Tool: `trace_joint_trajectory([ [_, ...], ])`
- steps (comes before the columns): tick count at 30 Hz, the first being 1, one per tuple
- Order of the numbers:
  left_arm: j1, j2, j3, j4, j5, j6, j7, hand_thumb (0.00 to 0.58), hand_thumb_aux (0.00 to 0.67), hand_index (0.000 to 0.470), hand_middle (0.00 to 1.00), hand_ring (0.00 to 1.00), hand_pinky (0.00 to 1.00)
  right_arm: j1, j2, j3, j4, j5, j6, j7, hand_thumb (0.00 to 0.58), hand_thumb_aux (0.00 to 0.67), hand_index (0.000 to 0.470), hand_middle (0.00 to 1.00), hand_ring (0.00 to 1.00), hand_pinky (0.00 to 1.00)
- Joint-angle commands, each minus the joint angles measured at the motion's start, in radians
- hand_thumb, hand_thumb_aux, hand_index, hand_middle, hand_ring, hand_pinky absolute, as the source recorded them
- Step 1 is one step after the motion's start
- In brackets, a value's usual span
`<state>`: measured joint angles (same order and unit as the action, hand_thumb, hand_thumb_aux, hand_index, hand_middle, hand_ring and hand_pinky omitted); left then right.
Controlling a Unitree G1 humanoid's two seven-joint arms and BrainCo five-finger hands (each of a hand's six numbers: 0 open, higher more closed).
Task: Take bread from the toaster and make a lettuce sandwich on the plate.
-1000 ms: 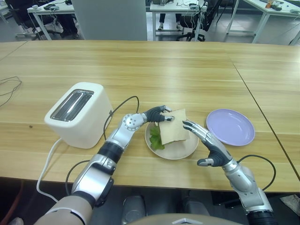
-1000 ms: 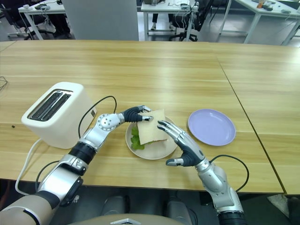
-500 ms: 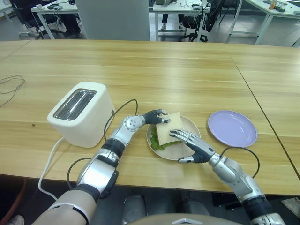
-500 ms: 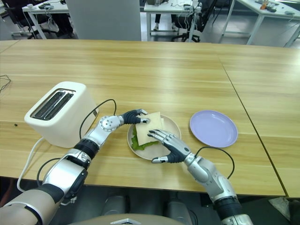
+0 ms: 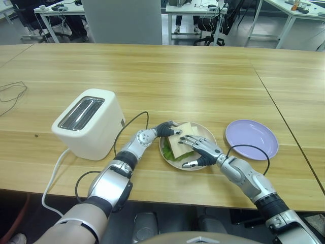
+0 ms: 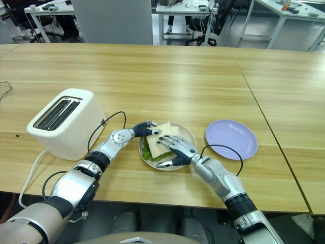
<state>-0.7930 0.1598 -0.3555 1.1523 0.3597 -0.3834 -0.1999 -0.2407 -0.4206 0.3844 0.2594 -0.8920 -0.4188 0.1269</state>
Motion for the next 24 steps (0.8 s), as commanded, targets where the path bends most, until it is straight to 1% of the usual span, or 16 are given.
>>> trace_joint_trajectory([
  [1,-0.06,0.0,-0.054,-0.022,0.116,-0.073,0.207,0.0,0.0,0.0,0.0,0.0,0.0,0.019,-0.021,0.08,0.067,-0.026,0.06,0.11,0.0,0.0,0.0,0.0,0.0,0.0],
  [5,-0.09,0.04,-0.099,-0.072,0.235,-0.11,0.442,0.0,0.0,0.0,0.0,0.0,0.0,0.009,-0.029,0.098,0.087,-0.022,0.086,0.12,0.0,0.0,0.0,0.0,0.0,0.0],
  [7,-0.094,0.064,-0.115,-0.104,0.284,-0.127,0.53,0.0,0.0,0.0,0.0,0.0,0.0,0.001,-0.029,0.102,0.092,-0.017,0.098,0.114,0.0,0.0,0.0,0.0,0.0,0.0],
  [10,-0.086,0.095,-0.123,-0.148,0.323,-0.141,0.608,0.0,0.0,0.0,0.0,0.0,0.0,-0.011,-0.029,0.105,0.1,-0.01,0.112,0.105,0.0,0.0,0.0,0.0,0.0,0.0],
  [15,-0.044,0.148,-0.108,-0.236,0.352,-0.155,0.682,0.0,0.0,0.0,0.0,0.0,0.0,-0.036,-0.027,0.102,0.111,0.002,0.123,0.067,0.0,0.0,0.0,0.0,0.0,0.0],
  [17,-0.013,0.169,-0.089,-0.294,0.341,-0.159,0.681,0.0,0.0,0.0,0.0,0.0,0.0,-0.046,-0.025,0.09,0.111,0.013,0.12,0.033,0.0,0.0,0.0,0.0,0.0,0.0],
  [19,0.031,0.185,-0.064,-0.364,0.306,-0.161,0.644,0.0,0.0,0.0,0.0,0.0,0.0,-0.053,-0.024,0.063,0.102,0.037,0.112,-0.013,0.0,0.0,0.0,0.0,0.0,0.0],
  [20,0.066,0.189,-0.043,-0.414,0.259,-0.17,0.599,0.0,0.0,0.0,0.0,0.0,0.0,-0.055,-0.022,0.041,0.092,0.064,0.099,-0.041,0.0,0.0,0.0,0.0,0.0,0.0],
  [23,0.215,0.21,0.027,-0.623,0.083,-0.188,0.448,0.0,0.0,0.0,0.0,0.0,0.0,-0.046,0.006,-0.082,0.046,0.236,0.041,-0.133,0.0,0.0,0.0,0.0,0.0,0.0],
  [24,0.27,0.22,0.048,-0.697,0.026,-0.186,0.403,0.0,0.0,0.0,0.0,0.0,0.0,-0.04,0.015,-0.128,0.032,0.302,0.016,-0.155,0.379,0.276,0.189,0.0,0.0,0.0],
])
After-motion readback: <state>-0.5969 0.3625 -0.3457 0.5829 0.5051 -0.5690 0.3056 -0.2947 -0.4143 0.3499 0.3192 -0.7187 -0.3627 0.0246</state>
